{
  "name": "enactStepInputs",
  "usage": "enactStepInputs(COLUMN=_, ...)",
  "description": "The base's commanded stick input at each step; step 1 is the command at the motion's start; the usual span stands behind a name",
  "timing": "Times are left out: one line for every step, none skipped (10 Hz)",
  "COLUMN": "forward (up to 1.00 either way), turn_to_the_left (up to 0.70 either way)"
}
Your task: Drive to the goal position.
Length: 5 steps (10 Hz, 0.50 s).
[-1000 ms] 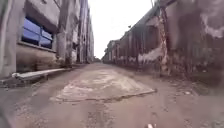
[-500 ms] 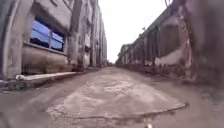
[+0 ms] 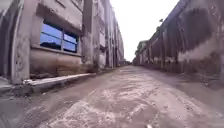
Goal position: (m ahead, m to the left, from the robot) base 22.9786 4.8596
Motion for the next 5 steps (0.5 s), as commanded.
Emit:
enactStepInputs(forward=1.00, turn_to_the_left=0.00)
enactStepInputs(forward=1.00, turn_to_the_left=0.00)
enactStepInputs(forward=1.00, turn_to_the_left=0.00)
enactStepInputs(forward=1.00, turn_to_the_left=0.00)
enactStepInputs(forward=1.00, turn_to_the_left=0.00)
